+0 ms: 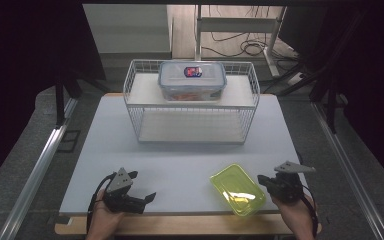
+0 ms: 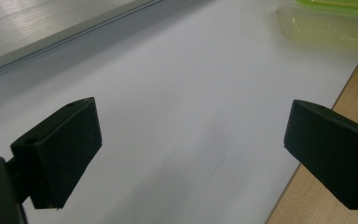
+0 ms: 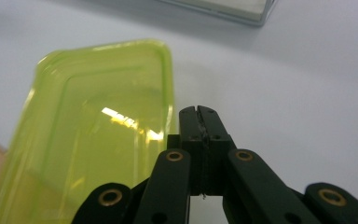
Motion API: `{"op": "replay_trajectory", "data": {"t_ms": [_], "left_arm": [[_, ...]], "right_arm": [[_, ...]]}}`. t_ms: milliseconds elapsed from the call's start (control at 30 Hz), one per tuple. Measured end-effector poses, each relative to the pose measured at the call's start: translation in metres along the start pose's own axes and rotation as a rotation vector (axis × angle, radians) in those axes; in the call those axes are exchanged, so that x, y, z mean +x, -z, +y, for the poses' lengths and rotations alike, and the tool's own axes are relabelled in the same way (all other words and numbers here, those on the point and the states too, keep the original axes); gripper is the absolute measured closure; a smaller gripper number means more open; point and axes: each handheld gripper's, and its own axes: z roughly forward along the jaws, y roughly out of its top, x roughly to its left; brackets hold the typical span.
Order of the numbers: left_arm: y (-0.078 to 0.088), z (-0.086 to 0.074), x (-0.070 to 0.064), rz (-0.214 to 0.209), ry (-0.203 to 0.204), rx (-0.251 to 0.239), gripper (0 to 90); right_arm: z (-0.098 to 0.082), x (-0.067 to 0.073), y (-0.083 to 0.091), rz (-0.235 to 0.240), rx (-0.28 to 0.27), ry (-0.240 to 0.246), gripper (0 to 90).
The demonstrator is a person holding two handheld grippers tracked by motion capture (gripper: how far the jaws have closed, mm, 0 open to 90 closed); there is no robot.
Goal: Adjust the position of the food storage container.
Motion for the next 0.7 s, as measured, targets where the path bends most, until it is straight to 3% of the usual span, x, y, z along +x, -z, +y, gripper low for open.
{"op": "replay_trajectory", "data": {"t_ms": [100,233,267,433,700], "left_arm": [[-0.001,0.0,-0.001,-0.007,0.004,-0.001,3.9],[-0.001,0.0,-0.001,-0.002,0.0,0.004,3.9],[0.0,0.0,-0.001,-0.001,0.002,0.002,3.9],[0.0,0.0,0.0,0.004,0.007,0.007,3.9],[-0.003,0.0,-0.001,0.004,0.004,0.022,4.0]], "right_arm": [[-0.021,0.012,0.019,0.003,0.018,0.028,89.3],[-0.033,0.021,0.033,0.007,0.023,0.045,89.3],[-0.04,0.027,0.037,0.027,0.029,0.041,89.3],[-0.052,0.03,0.032,0.038,0.053,0.028,89.2],[-0.037,0.025,0.017,0.029,0.045,0.042,89.2]]}}
